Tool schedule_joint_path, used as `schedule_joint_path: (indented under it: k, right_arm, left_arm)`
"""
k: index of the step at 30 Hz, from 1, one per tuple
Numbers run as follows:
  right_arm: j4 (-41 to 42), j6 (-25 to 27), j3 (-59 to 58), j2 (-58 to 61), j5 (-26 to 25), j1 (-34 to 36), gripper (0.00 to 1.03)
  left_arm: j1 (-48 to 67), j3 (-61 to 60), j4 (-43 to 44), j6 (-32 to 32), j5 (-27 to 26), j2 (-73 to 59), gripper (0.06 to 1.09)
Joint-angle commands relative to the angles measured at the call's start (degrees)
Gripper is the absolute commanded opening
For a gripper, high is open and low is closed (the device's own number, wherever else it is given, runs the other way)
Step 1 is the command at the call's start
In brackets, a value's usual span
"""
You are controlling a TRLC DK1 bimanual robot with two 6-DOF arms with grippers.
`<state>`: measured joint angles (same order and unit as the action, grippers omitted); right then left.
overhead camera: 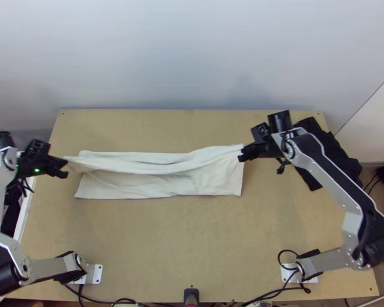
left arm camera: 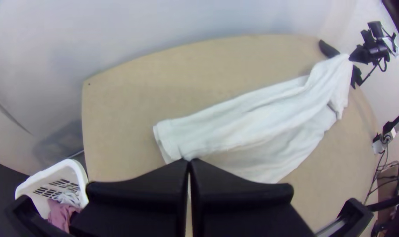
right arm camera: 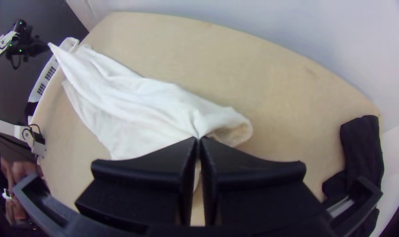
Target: Fold the t-shirt
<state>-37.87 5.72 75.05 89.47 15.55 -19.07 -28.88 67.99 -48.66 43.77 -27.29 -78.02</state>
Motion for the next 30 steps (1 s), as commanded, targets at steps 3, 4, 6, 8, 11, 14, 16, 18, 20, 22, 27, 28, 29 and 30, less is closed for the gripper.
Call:
schedule_joint_path:
  k: [3,4,6,8,11,14,16,18,20,22,27,28,29,30]
  right_arm:
    - [-6.8,-2.9,12.1,-6.7,4.6,1.9,0.03]
    - [-7.7,-3.0,14.3,-6.9,4.6,1.8,0.03]
    - [-9.2,-3.2,18.6,-6.9,4.7,1.8,0.03]
    - [-9.9,-4.0,22.7,-7.3,4.8,1.9,0.03]
    - [-10.3,-5.3,29.7,-8.5,4.7,2.4,0.03]
    - [-10.3,-5.6,38.4,-9.1,3.9,2.5,0.03]
    - [-10.5,-5.6,44.2,-9.2,1.9,2.8,0.03]
    - [-10.8,-5.6,49.1,-9.4,1.7,3.4,0.03]
    - [-11.2,-5.6,52.8,-9.9,1.6,4.4,0.03]
    - [-11.2,-5.5,54.2,-11.7,0.3,5.0,0.03]
    - [-11.3,-6.0,49.5,-19.7,-1.0,7.0,0.03]
    - [-11.2,-6.0,47.1,-22.1,-1.0,7.1,0.03]
    - [-11.2,-6.0,45.4,-24.0,-1.0,7.4,0.03]
    - [-11.3,-6.1,43.7,-26.1,-1.0,7.8,0.03]
  left_arm:
    - [-1.7,13.0,-4.3,-10.4,-5.8,5.7,0.10]
    - [-1.7,15.0,-4.6,-11.8,-6.5,5.9,0.10]
    - [-1.7,18.6,-4.9,-14.7,-7.6,6.4,0.10]
    - [-1.8,21.6,-4.9,-17.0,-8.1,7.3,0.10]
    - [-2.1,26.1,-4.9,-22.4,-8.6,9.9,0.10]
    - [-3.8,32.9,-5.5,-33.7,-8.8,10.3,0.10]
    - [-2.8,36.1,-5.3,-34.0,-8.8,12.1,0.10]
    - [-0.1,39.3,-5.2,-35.0,-8.8,13.6,0.10]
    - [3.3,41.3,-5.4,-36.1,-8.8,15.0,0.10]
    - [4.5,42.7,-5.9,-36.6,-8.8,16.8,0.10]
    - [4.9,42.8,-8.4,-38.3,-8.7,22.4,0.10]
    - [4.9,42.2,-8.8,-38.1,-8.7,23.9,0.10]
    - [4.9,42.1,-9.5,-37.8,-8.7,24.9,0.10]
    - [4.9,42.8,-10.5,-37.4,-8.7,25.8,0.10]
